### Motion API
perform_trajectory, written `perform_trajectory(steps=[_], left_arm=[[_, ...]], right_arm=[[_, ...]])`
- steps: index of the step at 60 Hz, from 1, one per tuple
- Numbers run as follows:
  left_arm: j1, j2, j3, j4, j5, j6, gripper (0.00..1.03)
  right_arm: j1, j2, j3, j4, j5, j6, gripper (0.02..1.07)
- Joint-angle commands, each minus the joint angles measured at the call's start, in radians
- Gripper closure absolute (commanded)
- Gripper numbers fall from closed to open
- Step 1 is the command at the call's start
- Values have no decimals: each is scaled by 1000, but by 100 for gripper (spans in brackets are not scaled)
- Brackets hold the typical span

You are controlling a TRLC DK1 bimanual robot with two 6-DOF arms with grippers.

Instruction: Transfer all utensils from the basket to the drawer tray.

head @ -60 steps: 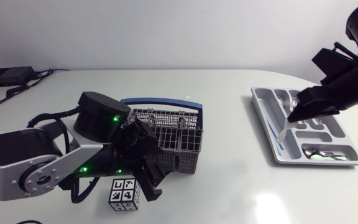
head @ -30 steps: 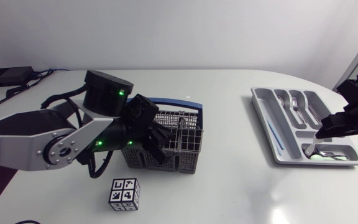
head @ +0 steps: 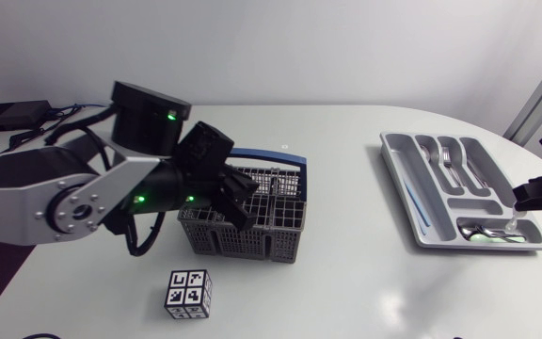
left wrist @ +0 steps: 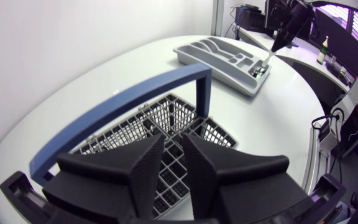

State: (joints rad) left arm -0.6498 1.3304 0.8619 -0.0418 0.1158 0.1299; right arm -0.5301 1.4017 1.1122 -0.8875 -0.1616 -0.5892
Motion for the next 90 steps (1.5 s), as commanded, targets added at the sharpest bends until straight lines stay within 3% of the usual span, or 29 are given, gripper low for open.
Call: perform_trajectory(steps=[1, 21, 34, 58, 84, 90], left_arm=[[1, -54, -9, -41, 15, -19, 78], [56, -103, -63, -150, 97, 31, 78], [114, -160, -112, -191, 145, 73, 79], [191, -234, -156, -230, 188, 111, 79], [253, -292, -201, -244, 228, 146, 79], [259, -298, -210, -244, 229, 152, 79]], right_arm=[[-21, 36, -15, 51, 47, -26, 101], [-28, 146, -83, 306, 226, -43, 101], [38, 215, -152, 401, 272, -20, 101], [211, 163, -180, 384, 349, 103, 101], [259, 100, -196, 404, 438, 89, 101], [255, 105, -227, 470, 456, 63, 101]])
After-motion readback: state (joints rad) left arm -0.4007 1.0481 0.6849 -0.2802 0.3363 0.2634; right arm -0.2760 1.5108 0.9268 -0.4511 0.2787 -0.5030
